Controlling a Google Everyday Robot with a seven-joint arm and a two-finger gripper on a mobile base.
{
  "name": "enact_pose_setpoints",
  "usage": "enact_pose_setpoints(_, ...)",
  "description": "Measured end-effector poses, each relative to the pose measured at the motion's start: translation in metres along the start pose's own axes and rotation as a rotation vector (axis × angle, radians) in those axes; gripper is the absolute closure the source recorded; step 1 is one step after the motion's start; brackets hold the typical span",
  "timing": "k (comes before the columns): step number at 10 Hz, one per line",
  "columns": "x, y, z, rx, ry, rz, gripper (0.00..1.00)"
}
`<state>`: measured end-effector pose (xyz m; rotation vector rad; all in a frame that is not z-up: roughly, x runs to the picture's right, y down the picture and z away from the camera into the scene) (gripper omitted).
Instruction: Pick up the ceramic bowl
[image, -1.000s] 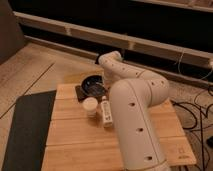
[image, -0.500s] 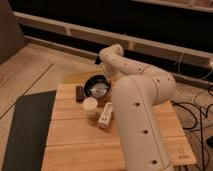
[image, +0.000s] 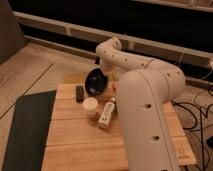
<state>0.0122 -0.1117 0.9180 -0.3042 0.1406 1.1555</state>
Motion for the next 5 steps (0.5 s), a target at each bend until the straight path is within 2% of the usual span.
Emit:
enact_pose_setpoints(1, -0.008, 0.001, -0.017, 0.005, -0.04, -0.003, 1.0)
enact_pose_setpoints(4, -0.018, -0.002, -0.053, 0.02, -0.113, 0.001, 1.0)
enact_pose_setpoints(5, -0.017, -0.004, -0.052, 0.021, -0.111, 0.003, 1.0)
